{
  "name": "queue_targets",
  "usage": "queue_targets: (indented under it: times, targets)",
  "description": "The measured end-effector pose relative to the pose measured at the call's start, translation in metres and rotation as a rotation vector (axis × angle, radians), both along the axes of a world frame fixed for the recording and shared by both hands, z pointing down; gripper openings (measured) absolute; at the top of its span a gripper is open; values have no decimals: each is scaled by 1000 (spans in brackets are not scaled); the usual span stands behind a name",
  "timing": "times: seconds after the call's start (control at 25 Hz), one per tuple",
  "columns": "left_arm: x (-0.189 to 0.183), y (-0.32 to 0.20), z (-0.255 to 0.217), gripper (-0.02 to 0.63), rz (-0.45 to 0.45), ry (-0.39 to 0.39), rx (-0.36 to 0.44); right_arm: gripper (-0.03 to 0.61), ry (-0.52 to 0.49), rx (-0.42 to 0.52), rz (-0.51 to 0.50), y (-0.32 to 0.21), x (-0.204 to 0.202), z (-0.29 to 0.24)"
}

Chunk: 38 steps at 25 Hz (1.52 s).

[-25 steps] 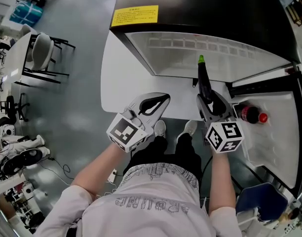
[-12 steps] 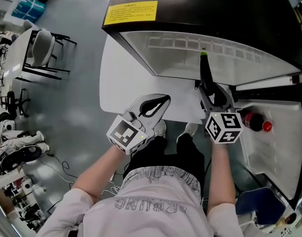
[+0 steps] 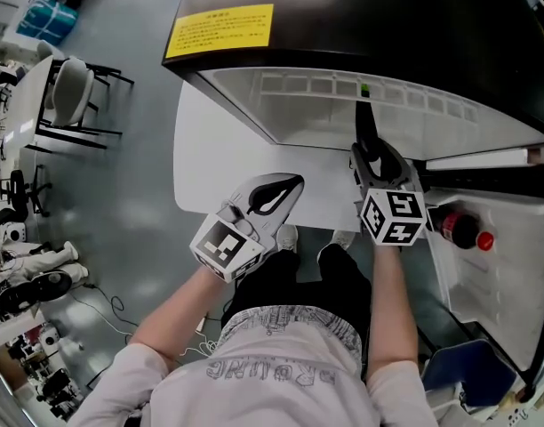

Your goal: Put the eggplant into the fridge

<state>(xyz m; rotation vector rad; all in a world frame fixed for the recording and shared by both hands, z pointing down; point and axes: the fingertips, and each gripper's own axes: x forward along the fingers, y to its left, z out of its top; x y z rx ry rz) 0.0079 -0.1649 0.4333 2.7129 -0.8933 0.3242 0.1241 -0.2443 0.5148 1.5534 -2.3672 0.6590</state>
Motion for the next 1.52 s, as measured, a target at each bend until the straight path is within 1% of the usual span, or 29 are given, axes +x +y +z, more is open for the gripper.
queue_targets:
  times: [0.12,0.48,0.92,1.24,1.52]
  targets:
    - [-1,-3,7,6,-3,9,-7,199,0,5,11,-10,-1,7]
    - [-2,-9,23,6,12,15,-17,199,50,23,24,-35,-1,23]
    - [1,-13,37,6,33,28,-3,199,100,53,53,-51,-3,34]
    - [-2,-13,51,6,38,41,-5,199,235,49,61,-58,1,52]
    - [-5,-15,59,6,40,47,-7,199,310,29,57,-63,0,65]
